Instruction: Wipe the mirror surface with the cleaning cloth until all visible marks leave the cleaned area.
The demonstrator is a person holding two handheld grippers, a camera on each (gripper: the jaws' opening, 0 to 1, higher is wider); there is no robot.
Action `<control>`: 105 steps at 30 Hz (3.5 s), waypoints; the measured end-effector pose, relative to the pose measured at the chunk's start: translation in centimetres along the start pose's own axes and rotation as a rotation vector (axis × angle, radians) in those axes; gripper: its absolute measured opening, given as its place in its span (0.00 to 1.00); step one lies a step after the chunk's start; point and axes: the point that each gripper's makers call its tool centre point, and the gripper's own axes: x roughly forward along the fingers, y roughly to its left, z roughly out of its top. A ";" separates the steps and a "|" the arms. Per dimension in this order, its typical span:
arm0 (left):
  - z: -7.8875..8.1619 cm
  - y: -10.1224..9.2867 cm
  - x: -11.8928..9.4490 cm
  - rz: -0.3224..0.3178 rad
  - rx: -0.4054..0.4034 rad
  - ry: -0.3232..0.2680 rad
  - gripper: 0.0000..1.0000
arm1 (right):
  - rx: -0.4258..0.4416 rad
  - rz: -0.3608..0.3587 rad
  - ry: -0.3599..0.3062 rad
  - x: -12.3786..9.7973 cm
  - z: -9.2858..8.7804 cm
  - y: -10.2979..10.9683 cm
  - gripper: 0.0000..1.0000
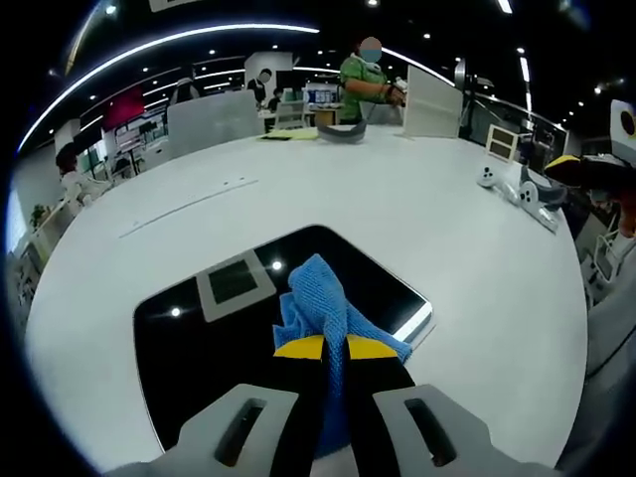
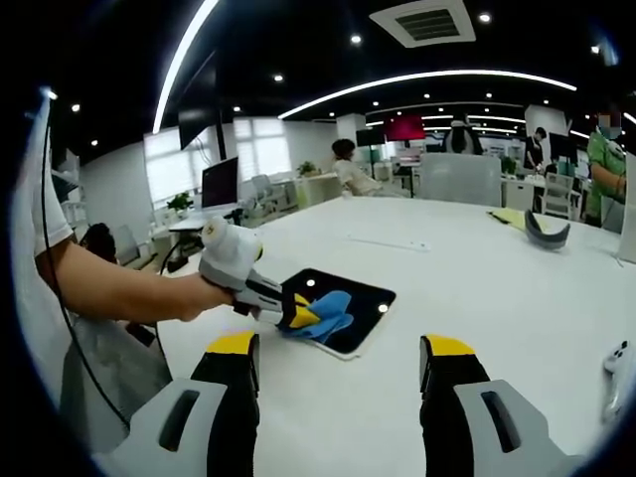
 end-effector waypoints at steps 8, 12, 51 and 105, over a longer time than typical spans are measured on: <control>-0.5 0.8 -0.7 0.007 -0.001 0.008 0.03 | -0.004 0.006 -0.006 0.2 0.3 0.3 0.64; -0.8 1.4 -1.1 0.015 -0.005 0.012 0.03 | -0.004 0.008 -0.008 0.2 0.4 0.3 0.64; -4.2 6.9 -6.0 0.082 -0.053 0.015 0.03 | -0.009 0.046 -0.018 1.3 0.9 1.4 0.63; -3.8 9.5 -6.1 0.167 -0.127 0.049 0.03 | 0.001 0.051 -0.007 1.5 0.4 1.5 0.63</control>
